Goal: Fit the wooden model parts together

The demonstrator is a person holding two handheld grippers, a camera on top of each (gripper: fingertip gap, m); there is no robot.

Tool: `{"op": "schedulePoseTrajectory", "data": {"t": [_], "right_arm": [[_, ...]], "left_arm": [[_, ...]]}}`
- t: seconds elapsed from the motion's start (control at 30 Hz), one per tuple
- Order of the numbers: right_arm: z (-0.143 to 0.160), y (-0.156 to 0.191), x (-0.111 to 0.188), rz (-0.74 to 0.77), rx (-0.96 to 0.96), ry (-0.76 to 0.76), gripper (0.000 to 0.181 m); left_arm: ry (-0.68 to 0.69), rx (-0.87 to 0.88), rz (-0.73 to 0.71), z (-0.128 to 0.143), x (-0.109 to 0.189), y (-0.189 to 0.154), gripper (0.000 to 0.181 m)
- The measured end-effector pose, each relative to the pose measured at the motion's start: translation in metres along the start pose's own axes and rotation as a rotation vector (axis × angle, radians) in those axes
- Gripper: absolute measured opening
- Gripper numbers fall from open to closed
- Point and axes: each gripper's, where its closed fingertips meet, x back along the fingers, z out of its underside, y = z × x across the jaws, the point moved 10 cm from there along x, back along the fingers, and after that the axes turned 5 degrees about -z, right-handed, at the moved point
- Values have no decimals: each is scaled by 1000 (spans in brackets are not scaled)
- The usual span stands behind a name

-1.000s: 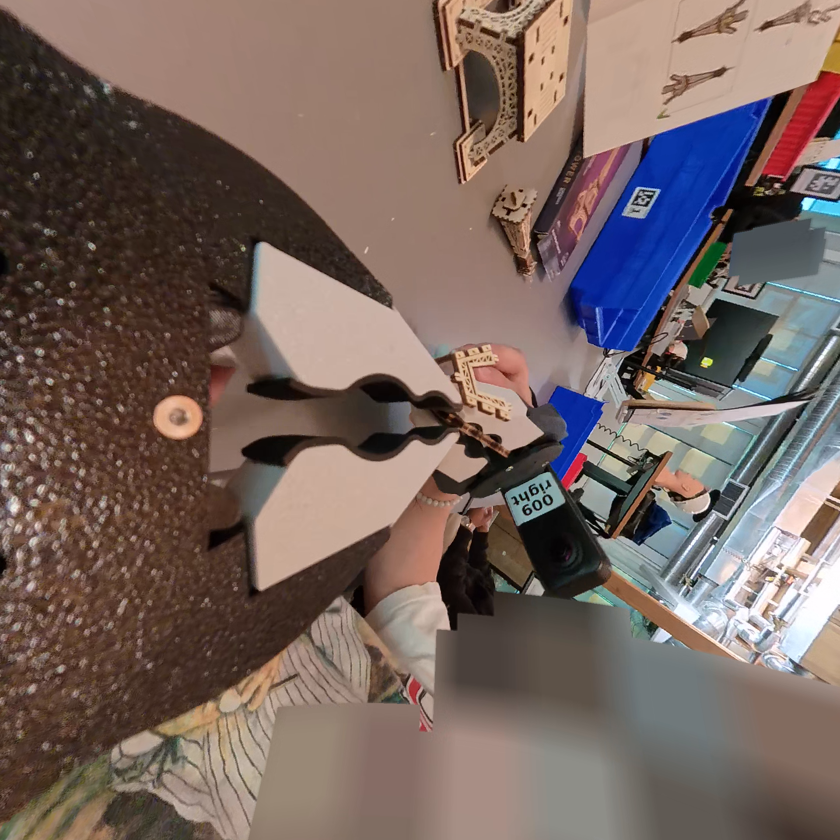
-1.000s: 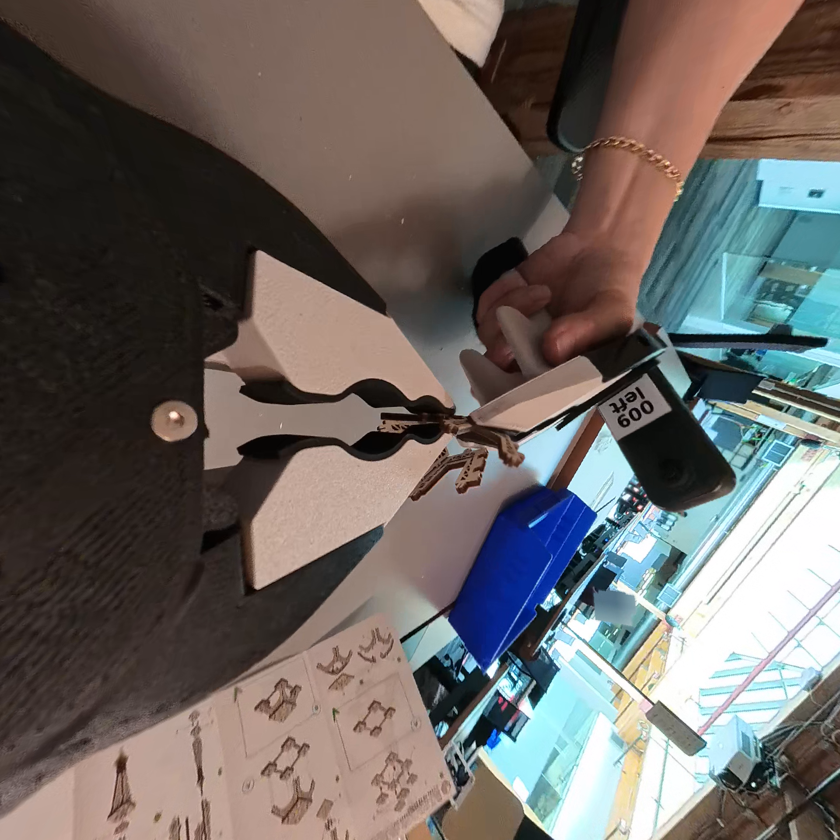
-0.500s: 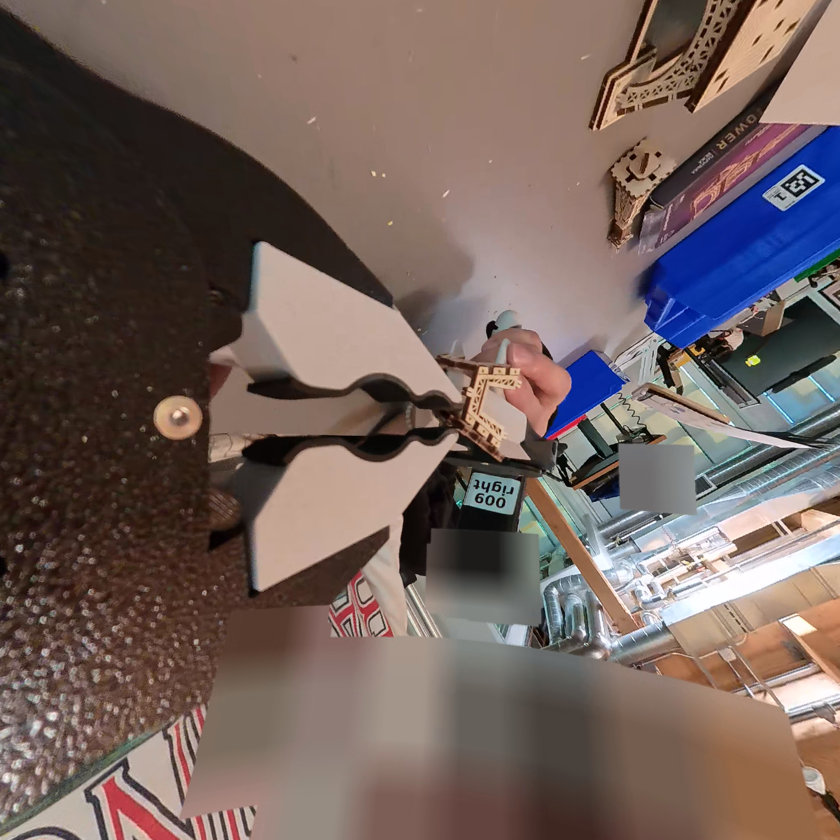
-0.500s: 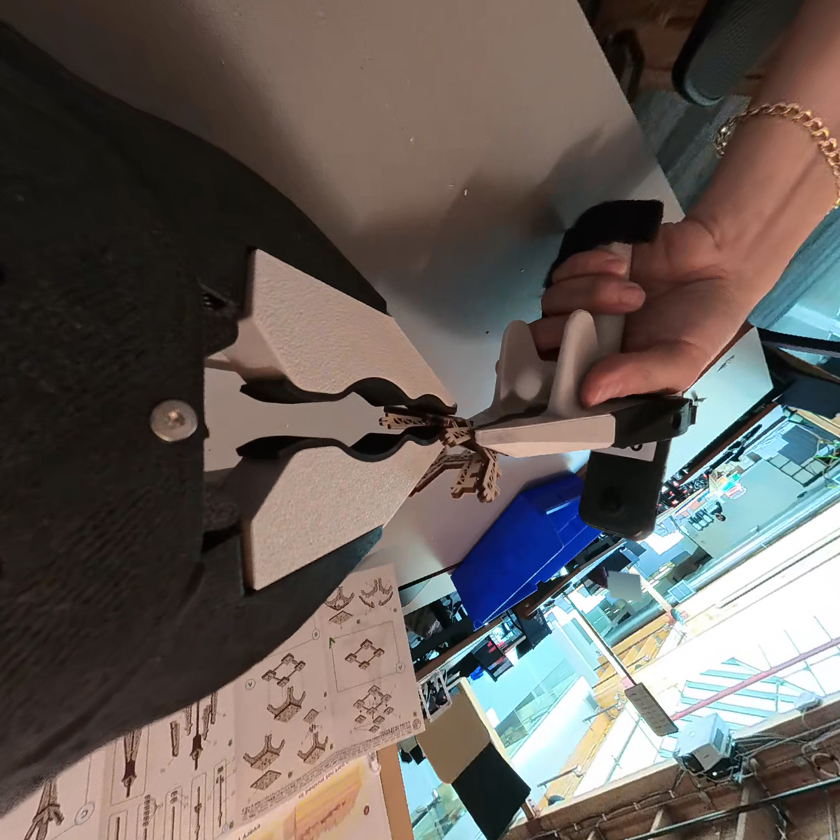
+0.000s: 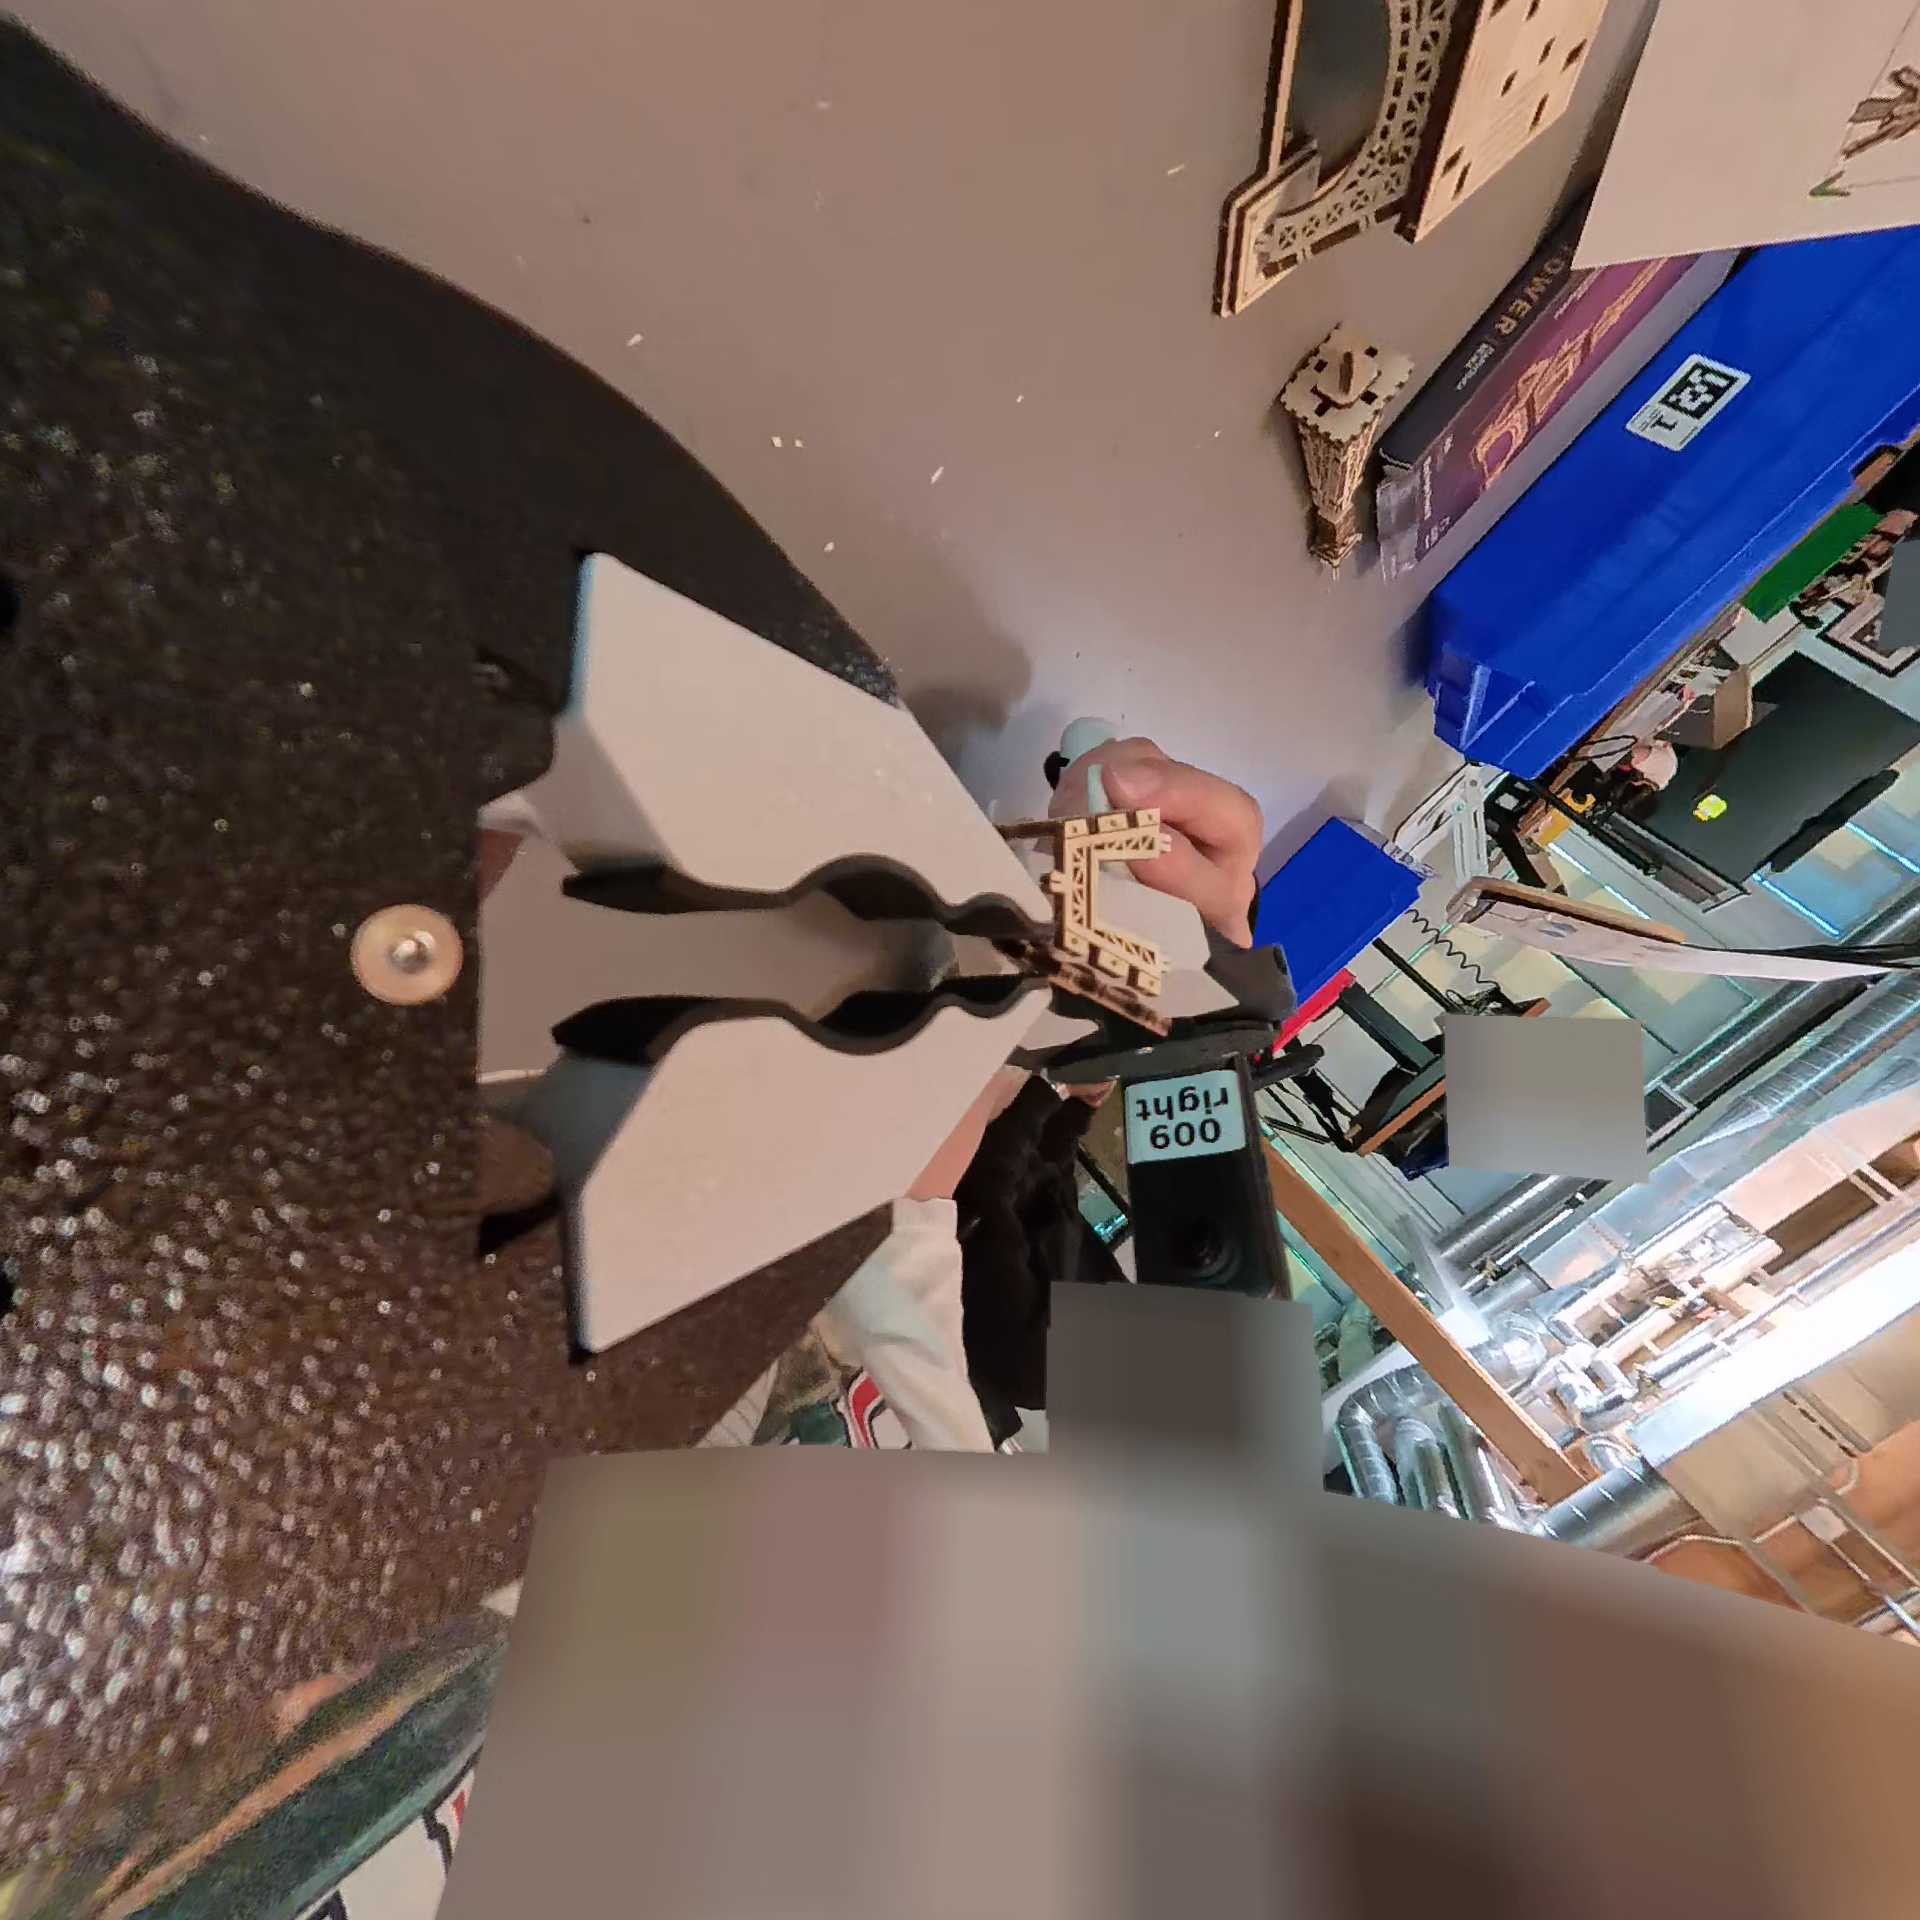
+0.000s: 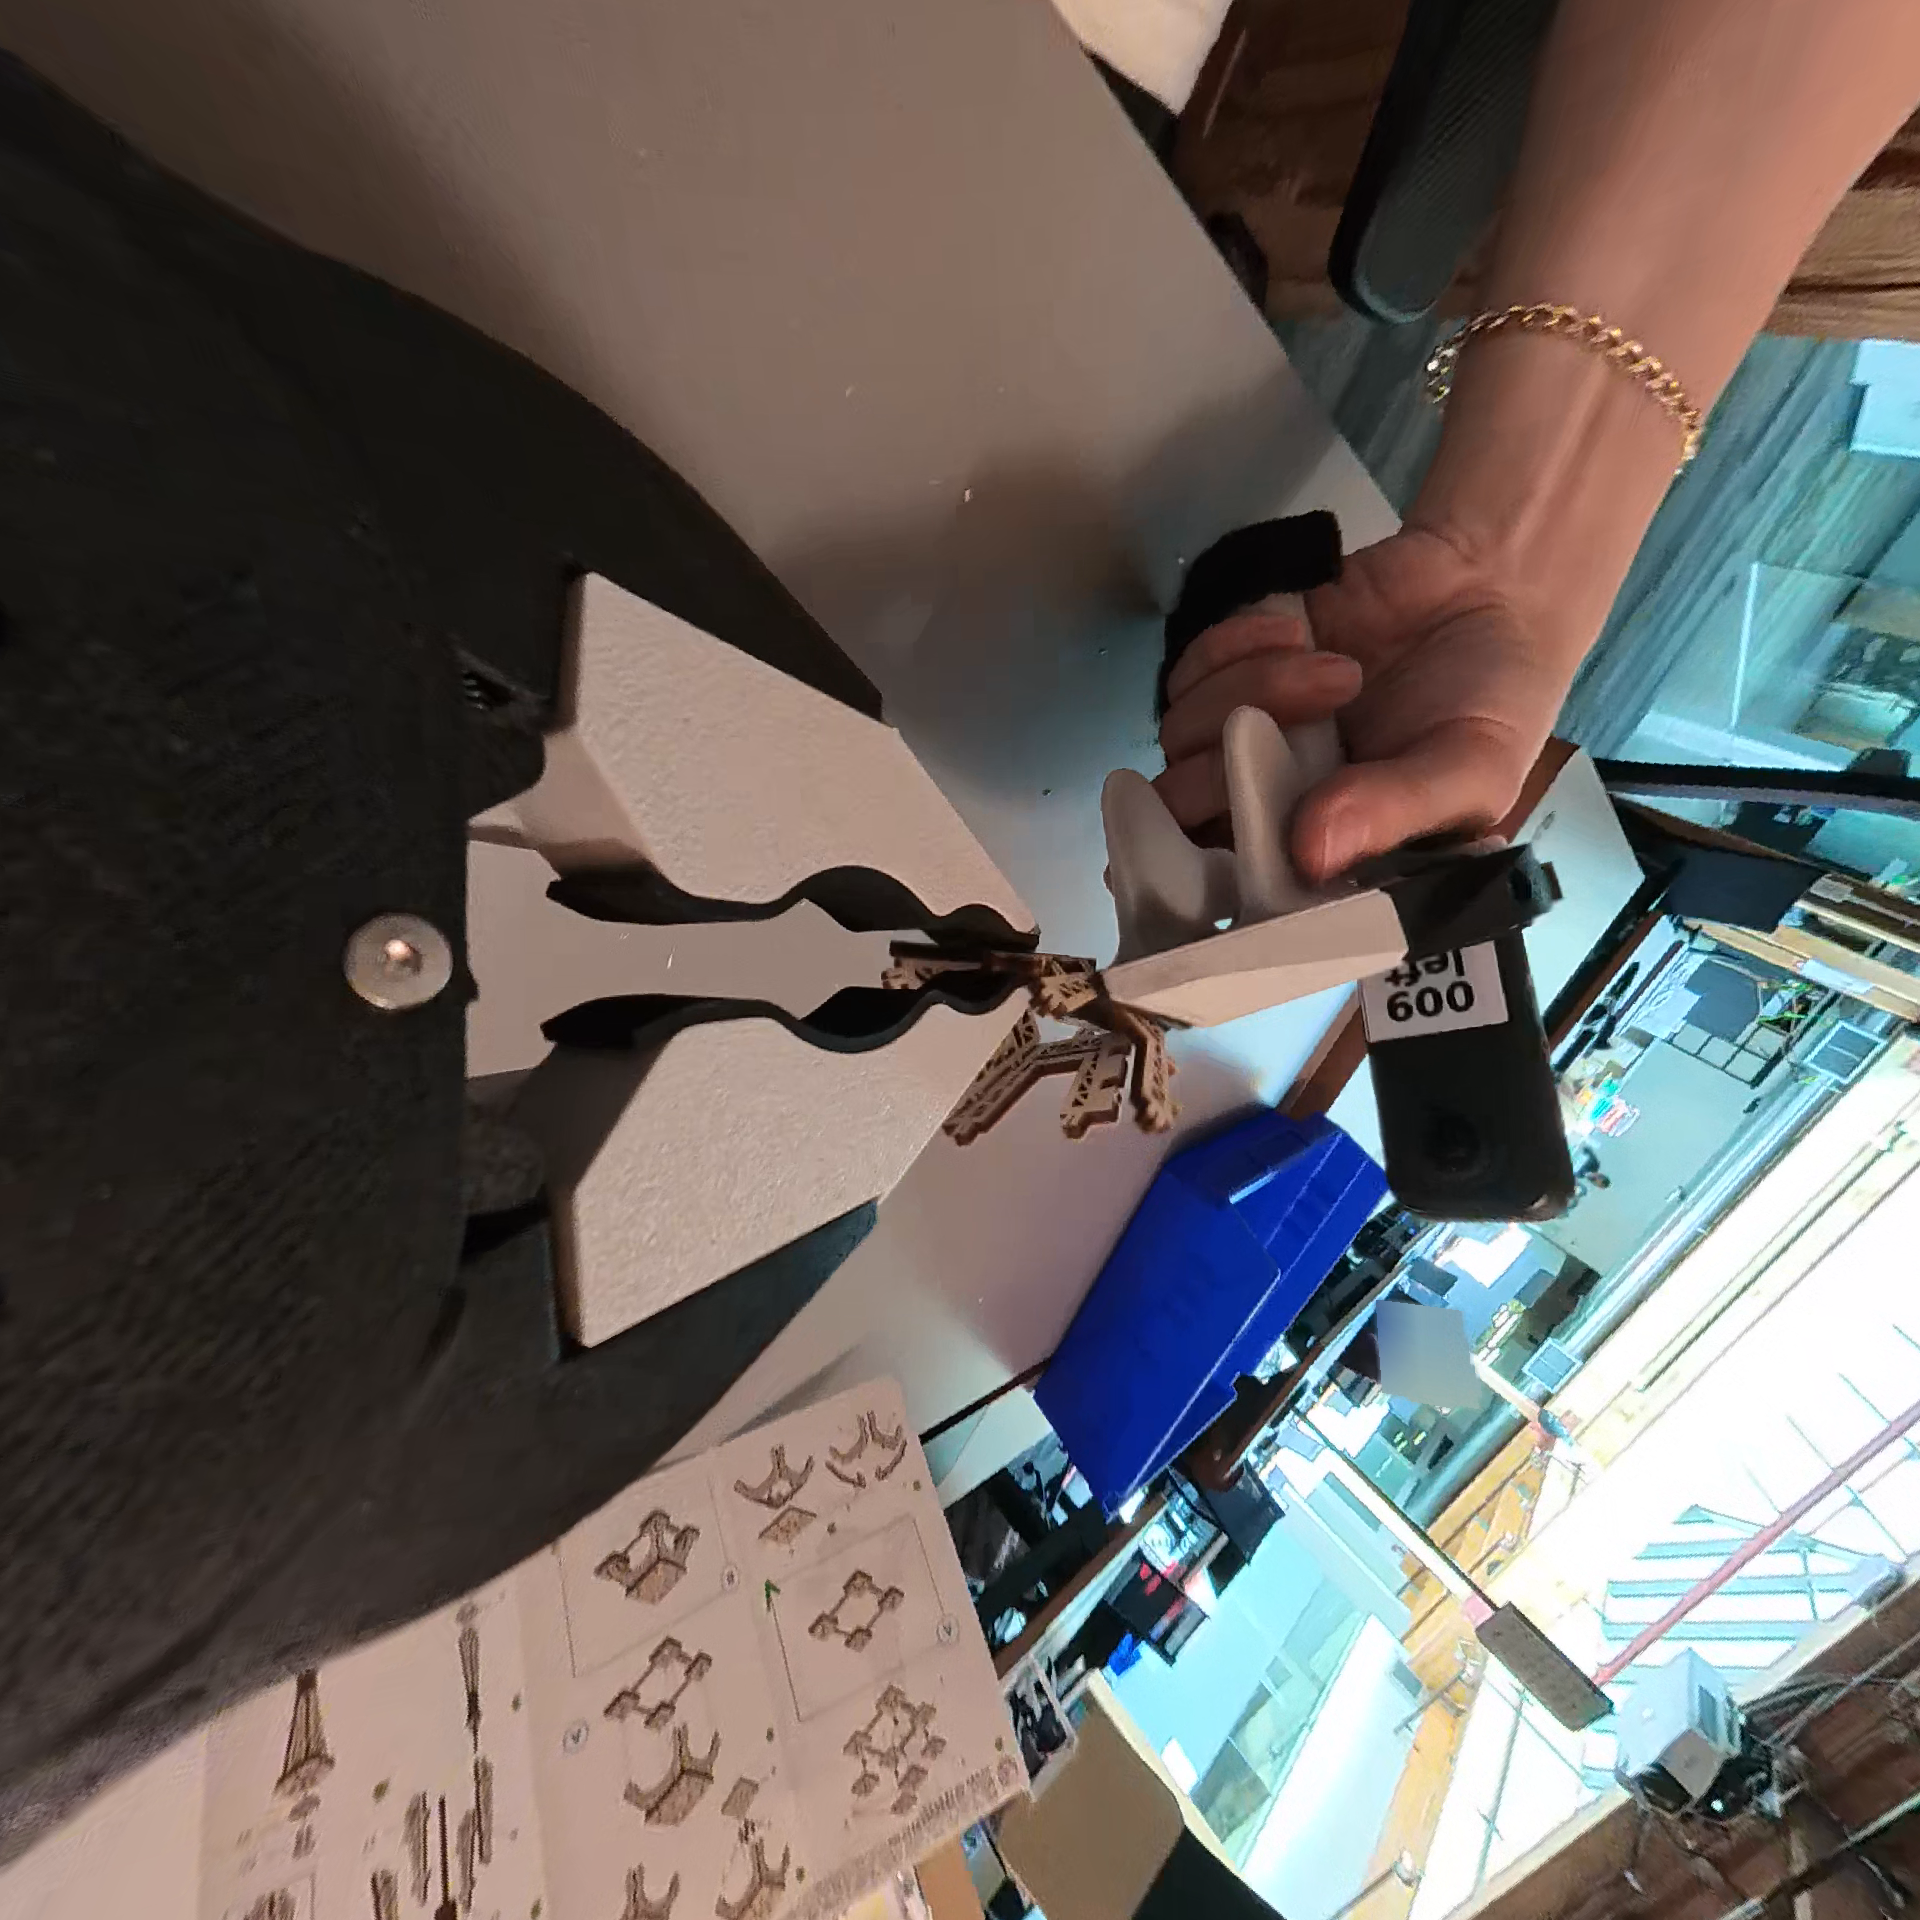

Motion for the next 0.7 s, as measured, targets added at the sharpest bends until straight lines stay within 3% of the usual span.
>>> {"op": "schedulePoseTrajectory", "data": {"t": [0.13, 0.3, 0.6, 0.7], "right_arm": [[-1, -3, 2, -7, -67, -46, 0], [0, -6, 4, -40, -149, -84, 0], [1, -3, 1, -48, -111, -27, 0], [1, -3, 0, 25, -52, -9, 10]], "left_arm": [[9, -39, -11, -3, 5, -3, 14], [-23, -96, -43, -5, 10, -5, 10], [-17, -80, -44, 0, 4, -5, 2], [-57, -33, -60, -1, 4, -3, 1]]}}
